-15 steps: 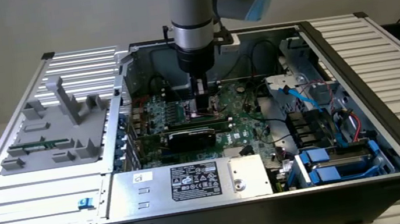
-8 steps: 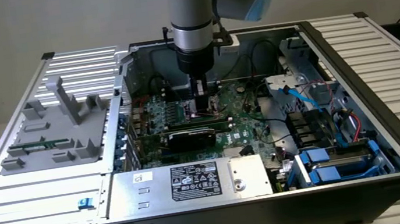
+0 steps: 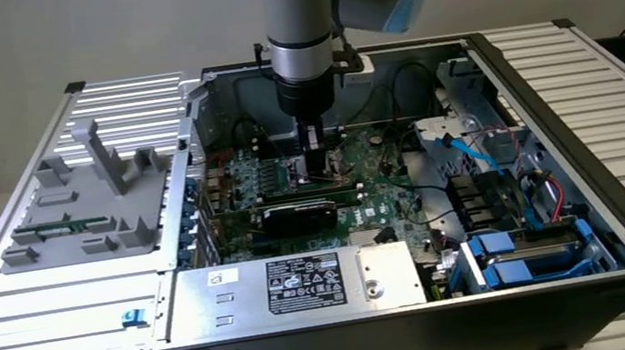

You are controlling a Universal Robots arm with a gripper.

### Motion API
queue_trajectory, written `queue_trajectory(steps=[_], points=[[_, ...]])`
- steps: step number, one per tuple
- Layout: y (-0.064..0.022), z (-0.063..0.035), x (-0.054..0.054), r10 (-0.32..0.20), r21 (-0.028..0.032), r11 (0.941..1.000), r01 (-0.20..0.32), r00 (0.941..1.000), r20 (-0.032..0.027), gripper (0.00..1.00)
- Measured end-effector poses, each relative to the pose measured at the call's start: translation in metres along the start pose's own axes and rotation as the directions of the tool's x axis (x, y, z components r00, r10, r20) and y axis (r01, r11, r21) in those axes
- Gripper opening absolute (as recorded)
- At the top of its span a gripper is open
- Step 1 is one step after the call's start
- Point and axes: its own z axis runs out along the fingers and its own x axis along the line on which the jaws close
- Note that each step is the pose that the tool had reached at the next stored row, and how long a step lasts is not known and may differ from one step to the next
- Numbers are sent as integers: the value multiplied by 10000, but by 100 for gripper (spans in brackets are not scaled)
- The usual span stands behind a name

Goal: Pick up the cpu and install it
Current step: 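Pick up the cpu and move it towards the insertion slot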

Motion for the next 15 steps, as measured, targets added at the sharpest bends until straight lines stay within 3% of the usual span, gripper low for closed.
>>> queue_trajectory(steps=[15], points=[[-1, 46, 0, 1, 0, 10000, -1, 10000, 0, 55]])
